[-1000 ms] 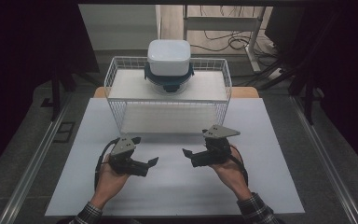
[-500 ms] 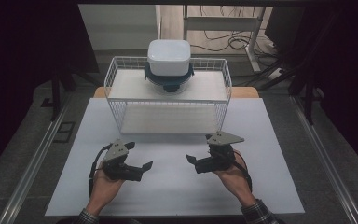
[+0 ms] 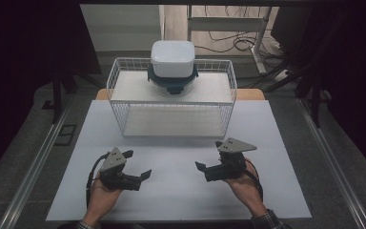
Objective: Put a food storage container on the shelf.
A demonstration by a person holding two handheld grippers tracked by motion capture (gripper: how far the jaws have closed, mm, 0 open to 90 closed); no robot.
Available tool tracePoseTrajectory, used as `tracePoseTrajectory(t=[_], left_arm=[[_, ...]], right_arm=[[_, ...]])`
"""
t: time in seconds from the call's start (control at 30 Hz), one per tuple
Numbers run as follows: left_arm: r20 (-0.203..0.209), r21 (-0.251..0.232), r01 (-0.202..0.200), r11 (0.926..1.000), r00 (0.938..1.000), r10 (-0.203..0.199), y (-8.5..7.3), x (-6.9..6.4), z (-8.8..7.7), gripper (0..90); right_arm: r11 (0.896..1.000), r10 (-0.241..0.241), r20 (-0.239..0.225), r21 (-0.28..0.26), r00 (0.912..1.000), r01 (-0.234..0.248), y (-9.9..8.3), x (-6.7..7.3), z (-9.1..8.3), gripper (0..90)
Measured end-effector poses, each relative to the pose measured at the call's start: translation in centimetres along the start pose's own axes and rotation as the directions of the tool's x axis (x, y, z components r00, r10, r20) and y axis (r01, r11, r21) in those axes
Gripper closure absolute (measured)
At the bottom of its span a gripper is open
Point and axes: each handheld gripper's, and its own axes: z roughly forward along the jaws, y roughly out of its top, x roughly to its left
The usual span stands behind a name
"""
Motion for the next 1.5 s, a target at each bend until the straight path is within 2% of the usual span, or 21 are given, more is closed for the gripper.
tracePoseTrajectory(t=[0.27,0.63,0.77,0.9,1.03,1.5], left_arm=[[-0.003,0.007,0.006,1.0000,1.0000,-0.006,-0.8,-0.1,-0.5,3.3],[-0.016,0.015,0.024,0.9996,0.9996,-0.024,-2.0,0.3,-1.6,3.4],[-0.020,0.020,0.042,0.9989,0.9989,-0.041,-2.5,0.5,-2.0,3.3],[-0.026,0.029,0.042,0.9987,0.9988,-0.041,-2.9,0.6,-2.3,3.0],[-0.035,0.036,0.042,0.9985,0.9986,-0.040,-3.2,0.7,-2.6,2.6],[-0.072,0.031,0.081,0.9962,0.9943,-0.079,-4.2,1.7,-4.0,2.2]], right_arm=[[1.000,0.015,-0.011,0.011,0.9998,-0.015,-0.5,-0.1,-0.8,0.6],[1.000,0.010,0.011,0.016,0.9999,-0.011,-1.7,-0.4,-1.5,0.3],[0.999,0.021,0.013,0.026,0.9997,-0.022,-2.2,-0.6,-1.7,0.0],[0.999,0.032,0.012,0.026,0.9994,-0.032,-2.6,-0.8,-2.0,0.0],[0.999,0.038,0.026,0.029,0.9989,-0.038,-3.0,-0.8,-2.4,0.0],[0.998,0.051,0.082,0.021,0.9953,-0.053,-4.6,-1.6,-4.1,0.0]])
